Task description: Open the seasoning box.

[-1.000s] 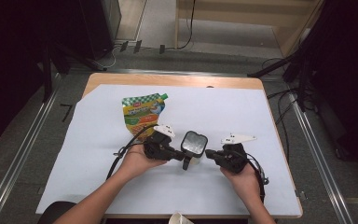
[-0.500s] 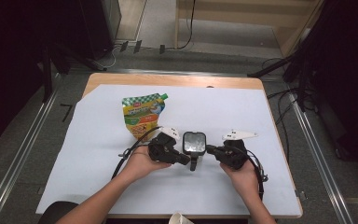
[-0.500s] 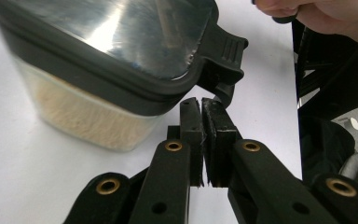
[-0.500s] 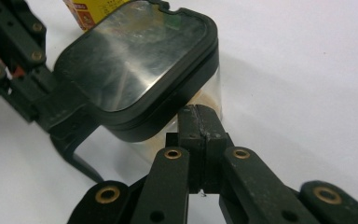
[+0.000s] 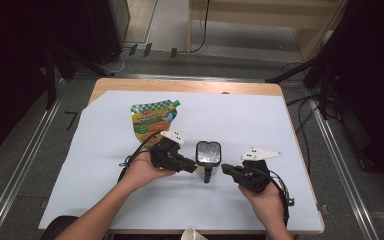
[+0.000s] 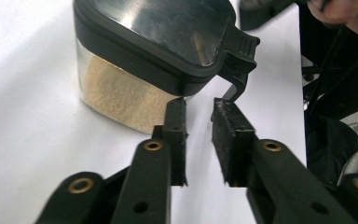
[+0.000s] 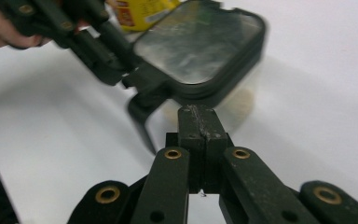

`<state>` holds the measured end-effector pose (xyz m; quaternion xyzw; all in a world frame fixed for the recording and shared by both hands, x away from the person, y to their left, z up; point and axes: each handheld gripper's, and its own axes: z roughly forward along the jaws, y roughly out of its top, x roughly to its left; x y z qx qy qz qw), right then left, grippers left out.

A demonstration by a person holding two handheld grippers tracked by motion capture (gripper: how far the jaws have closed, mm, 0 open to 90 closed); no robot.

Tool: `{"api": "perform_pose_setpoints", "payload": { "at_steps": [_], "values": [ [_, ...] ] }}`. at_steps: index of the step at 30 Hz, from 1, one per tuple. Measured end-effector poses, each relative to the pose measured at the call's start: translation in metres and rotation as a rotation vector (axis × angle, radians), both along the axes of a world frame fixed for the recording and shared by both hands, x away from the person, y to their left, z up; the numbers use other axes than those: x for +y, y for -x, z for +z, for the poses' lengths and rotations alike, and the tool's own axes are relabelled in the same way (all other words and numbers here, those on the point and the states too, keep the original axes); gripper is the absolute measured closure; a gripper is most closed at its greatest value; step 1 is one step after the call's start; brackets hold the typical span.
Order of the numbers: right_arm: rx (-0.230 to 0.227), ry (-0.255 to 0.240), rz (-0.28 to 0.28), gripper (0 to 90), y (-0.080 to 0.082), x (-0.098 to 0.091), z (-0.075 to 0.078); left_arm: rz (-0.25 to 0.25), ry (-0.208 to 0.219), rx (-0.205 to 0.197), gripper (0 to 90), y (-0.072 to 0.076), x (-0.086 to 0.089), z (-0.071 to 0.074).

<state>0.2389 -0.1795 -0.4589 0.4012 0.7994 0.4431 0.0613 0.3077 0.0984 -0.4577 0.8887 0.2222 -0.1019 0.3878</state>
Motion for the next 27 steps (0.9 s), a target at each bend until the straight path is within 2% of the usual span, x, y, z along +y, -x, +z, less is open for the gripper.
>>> {"api": "perform_pose_setpoints", "payload": {
  "at_steps": [4, 12, 15, 20, 22, 27],
  "values": [
    [0.001, 0.008, 0.049, 90.0, 0.007, 0.011, 0.001, 0.016, 0.017, 0.015, 69.2, -0.003, 0.005, 0.001],
    [-0.004, 0.004, 0.101, 90.0, 0.015, 0.027, 0.002, 0.031, 0.008, 0.005, 61.8, -0.007, 0.01, 0.0],
    [-0.011, 0.01, 0.122, 90.0, 0.017, 0.036, 0.0, 0.035, 0.004, 0.013, 59.9, -0.008, 0.011, -0.001],
    [-0.016, 0.015, 0.125, 90.0, 0.019, 0.046, -0.004, 0.034, -0.008, 0.003, 57.6, -0.009, 0.012, -0.001],
    [-0.018, 0.017, 0.123, 90.0, 0.019, 0.049, -0.006, 0.027, -0.023, -0.022, 56.8, -0.008, 0.013, -0.001],
    [-0.024, 0.021, 0.112, 90.0, 0.019, 0.055, -0.011, 0.015, -0.018, -0.036, 55.7, -0.007, 0.012, -0.001]
  ]
}}
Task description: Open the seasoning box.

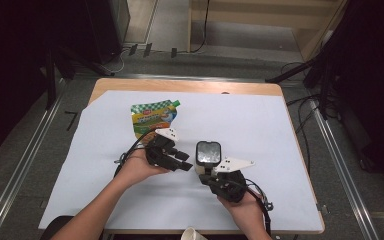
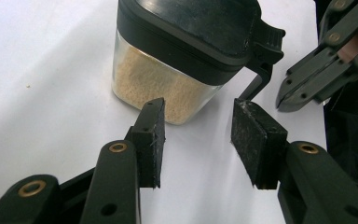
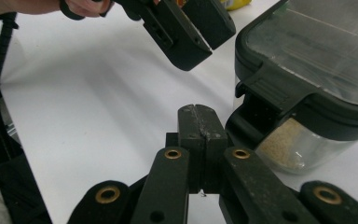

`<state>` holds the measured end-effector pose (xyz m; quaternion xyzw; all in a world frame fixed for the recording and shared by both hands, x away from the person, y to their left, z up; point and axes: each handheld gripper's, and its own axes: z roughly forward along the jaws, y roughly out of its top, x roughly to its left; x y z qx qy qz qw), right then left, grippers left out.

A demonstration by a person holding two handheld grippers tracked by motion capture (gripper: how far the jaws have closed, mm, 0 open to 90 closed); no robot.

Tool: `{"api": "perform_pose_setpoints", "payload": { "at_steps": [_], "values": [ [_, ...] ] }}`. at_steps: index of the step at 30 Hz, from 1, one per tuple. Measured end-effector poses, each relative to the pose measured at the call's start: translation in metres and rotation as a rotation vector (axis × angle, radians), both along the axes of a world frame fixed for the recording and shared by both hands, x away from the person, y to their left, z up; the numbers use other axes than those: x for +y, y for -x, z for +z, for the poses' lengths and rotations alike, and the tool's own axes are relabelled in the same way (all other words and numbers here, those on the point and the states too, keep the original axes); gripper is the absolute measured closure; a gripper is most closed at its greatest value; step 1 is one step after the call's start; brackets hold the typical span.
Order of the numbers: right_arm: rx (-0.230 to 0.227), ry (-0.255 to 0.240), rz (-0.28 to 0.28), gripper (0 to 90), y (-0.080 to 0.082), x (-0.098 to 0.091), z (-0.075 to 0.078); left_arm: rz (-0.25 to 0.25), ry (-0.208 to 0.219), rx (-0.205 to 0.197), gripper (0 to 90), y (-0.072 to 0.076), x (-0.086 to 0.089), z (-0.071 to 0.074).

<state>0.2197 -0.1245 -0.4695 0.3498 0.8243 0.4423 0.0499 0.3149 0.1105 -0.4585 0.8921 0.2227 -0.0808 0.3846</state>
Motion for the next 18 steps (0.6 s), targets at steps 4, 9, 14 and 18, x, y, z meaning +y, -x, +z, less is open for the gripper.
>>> {"api": "perform_pose_setpoints", "payload": {
  "at_steps": [4, 9, 14, 18],
  "values": [
    [-0.006, 0.013, -0.013, 90.0, -0.001, 0.004, -0.005, 0.006, 0.0, 0.005, 55.5, -0.001, 0.001, -0.001],
    [-0.005, 0.014, -0.025, 90.0, -0.002, 0.009, -0.011, 0.008, 0.004, 0.002, 54.0, -0.001, 0.002, -0.001],
    [-0.001, 0.022, -0.029, 90.0, -0.002, 0.009, -0.014, 0.002, -0.002, 0.001, 52.1, -0.001, 0.001, -0.002],
    [0.006, 0.023, -0.031, 90.0, -0.002, 0.006, -0.014, 0.002, -0.002, -0.001, 51.5, -0.001, 0.001, -0.002]
  ]
}}
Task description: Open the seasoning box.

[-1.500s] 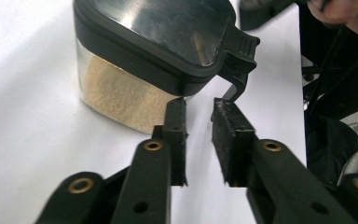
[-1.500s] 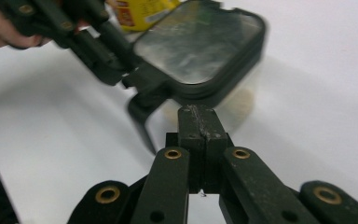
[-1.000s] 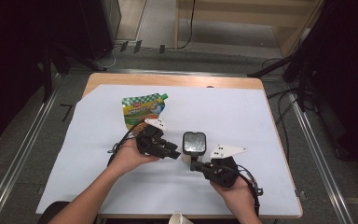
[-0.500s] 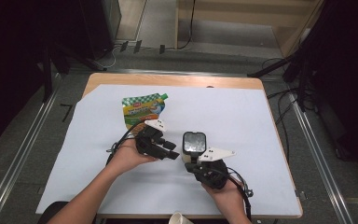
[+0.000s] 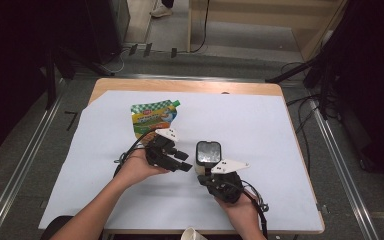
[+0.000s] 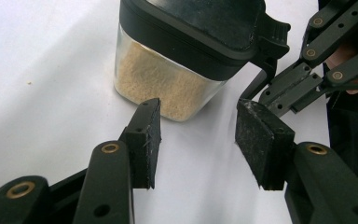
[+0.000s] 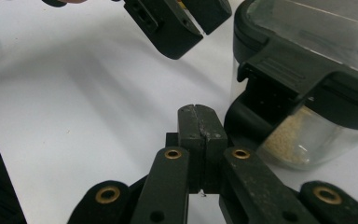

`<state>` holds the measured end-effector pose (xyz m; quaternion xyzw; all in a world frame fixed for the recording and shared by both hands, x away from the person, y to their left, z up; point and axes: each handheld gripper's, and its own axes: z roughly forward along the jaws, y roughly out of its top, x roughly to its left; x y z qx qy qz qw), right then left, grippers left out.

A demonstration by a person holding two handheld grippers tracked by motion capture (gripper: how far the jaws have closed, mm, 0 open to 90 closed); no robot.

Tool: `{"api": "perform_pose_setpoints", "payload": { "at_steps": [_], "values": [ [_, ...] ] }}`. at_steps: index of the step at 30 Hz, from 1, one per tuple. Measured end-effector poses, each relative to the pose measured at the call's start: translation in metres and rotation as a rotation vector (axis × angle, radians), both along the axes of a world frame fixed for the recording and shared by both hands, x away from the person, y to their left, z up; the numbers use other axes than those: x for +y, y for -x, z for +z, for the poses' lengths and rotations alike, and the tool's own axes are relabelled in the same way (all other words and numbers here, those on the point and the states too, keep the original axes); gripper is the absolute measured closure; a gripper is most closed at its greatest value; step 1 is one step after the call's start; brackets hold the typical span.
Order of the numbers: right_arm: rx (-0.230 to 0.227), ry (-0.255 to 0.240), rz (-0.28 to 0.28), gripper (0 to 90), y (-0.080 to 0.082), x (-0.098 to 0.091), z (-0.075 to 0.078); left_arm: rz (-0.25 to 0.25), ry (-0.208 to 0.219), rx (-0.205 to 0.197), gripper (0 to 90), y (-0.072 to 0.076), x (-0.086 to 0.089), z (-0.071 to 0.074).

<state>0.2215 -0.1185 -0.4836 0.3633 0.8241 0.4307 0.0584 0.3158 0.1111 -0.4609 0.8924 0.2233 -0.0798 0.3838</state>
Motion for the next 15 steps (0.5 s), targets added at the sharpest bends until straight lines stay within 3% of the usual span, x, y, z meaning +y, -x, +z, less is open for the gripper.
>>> {"api": "perform_pose_setpoints", "payload": {
  "at_steps": [3, 8, 15],
  "values": [
    [0.001, 0.001, -0.004, 90.0, 0.0, -0.004, 0.0, 0.002, 0.003, -0.024, 51.4, 0.001, 0.0, 0.002],
    [0.006, -0.009, -0.016, 90.0, -0.001, -0.008, 0.001, 0.001, 0.013, -0.03, 51.3, 0.002, 0.0, 0.003],
    [-0.022, -0.009, -0.014, 90.0, -0.001, 0.003, 0.0, 0.0, 0.008, -0.027, 51.3, 0.002, -0.001, 0.002]
  ]
}}
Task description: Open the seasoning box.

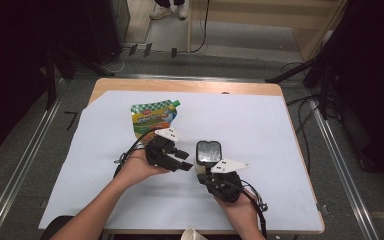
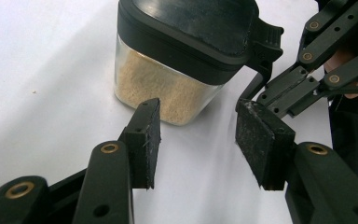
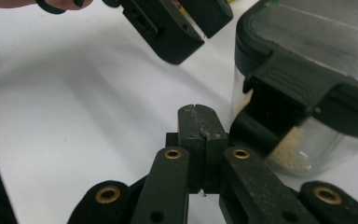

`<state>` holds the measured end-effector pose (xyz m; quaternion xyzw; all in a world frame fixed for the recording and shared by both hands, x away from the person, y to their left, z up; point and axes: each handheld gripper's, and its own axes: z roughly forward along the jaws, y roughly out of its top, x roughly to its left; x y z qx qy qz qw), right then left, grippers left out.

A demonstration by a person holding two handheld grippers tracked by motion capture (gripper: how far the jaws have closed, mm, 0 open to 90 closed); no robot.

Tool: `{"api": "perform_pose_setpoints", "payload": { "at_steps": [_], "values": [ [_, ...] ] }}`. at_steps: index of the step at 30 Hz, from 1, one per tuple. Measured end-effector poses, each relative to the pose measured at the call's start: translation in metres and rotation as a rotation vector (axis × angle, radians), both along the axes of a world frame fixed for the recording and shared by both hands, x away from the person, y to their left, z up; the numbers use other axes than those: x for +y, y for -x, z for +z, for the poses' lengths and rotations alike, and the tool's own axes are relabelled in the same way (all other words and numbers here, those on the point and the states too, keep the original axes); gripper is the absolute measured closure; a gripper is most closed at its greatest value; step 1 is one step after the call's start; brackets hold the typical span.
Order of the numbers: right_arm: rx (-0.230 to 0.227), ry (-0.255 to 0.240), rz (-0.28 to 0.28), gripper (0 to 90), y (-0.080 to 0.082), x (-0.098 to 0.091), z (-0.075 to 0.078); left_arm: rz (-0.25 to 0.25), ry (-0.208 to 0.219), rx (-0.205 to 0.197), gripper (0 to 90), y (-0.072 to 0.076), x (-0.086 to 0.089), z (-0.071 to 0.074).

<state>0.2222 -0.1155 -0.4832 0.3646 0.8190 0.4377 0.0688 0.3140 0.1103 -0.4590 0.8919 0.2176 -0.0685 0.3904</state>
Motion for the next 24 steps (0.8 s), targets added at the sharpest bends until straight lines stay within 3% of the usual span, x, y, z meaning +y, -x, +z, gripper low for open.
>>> {"api": "perform_pose_setpoints", "payload": {
  "at_steps": [7, 24],
  "values": [
    [0.0, 0.003, -0.009, 90.0, -0.001, -0.002, -0.001, 0.001, -0.001, 0.009, 50.6, -0.001, 0.001, -0.001],
    [0.03, 0.016, -0.037, 90.0, -0.009, -0.041, 0.005, -0.021, -0.008, 0.001, 48.4, 0.002, -0.003, -0.003]
  ]
}}
